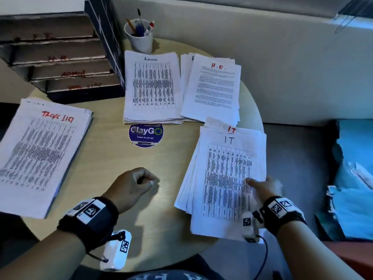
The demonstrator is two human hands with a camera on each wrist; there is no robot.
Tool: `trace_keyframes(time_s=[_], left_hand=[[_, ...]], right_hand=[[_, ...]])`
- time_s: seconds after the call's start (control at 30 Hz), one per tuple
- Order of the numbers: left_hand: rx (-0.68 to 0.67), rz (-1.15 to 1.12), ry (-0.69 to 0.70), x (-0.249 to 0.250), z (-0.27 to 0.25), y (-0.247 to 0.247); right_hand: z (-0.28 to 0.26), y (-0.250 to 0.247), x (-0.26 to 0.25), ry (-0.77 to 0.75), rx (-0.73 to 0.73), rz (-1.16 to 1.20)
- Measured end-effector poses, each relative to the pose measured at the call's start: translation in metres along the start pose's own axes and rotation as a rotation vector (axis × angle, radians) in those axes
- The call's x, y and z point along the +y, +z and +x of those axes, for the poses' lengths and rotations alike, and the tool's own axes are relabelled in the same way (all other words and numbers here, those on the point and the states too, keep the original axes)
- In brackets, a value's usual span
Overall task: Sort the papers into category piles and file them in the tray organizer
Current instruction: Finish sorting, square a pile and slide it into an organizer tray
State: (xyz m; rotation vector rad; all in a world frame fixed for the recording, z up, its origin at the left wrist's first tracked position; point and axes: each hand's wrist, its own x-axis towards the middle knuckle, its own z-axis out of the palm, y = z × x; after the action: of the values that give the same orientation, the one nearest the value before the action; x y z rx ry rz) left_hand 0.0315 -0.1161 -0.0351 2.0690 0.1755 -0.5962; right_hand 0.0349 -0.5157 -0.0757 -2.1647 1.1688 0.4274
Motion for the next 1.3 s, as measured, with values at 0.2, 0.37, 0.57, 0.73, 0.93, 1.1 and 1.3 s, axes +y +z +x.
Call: trace_keyframes(time_s=[0.2,0.37,0.57,0.73,0.93,1.1,1.3], left_hand=[[-0.006,-0.007,0.007,0.008,0.001,0.002],[-0.003,0.066,0.057,0.015,-0.001,-0.001],[0.086,0.463,0.552,0.037,-0.020,-0.003],[0.128,0.770,0.790,0.072,-0.012,0.013],[-0.058,0.755,0.059,0.039,0.037,-0.036],[-0.065,0.161,-0.269,-0.066,0.021,-0.075],[-0.003,-0.252,-0.223,-0.080,-0.023,-0.076]], right_hand=[[-0.005,0.000,0.012,-0.081,-0.015,-0.064],[-0.028,0.006,0.016,-0.241,-0.101,-0.055],[-0.081,0.000,-0.008,-0.535,-0.234,-0.457],[-0.127,0.036,-0.114,-1.079,-0.197,-0.841],[-0.180,0.083,-0.193,-1.439,0.006,-0.722],[-0.149,0.087,-0.138,-0.835,-0.007,-0.072],[-0.148,0.119,-0.043,-0.250,-0.397,0.130]])
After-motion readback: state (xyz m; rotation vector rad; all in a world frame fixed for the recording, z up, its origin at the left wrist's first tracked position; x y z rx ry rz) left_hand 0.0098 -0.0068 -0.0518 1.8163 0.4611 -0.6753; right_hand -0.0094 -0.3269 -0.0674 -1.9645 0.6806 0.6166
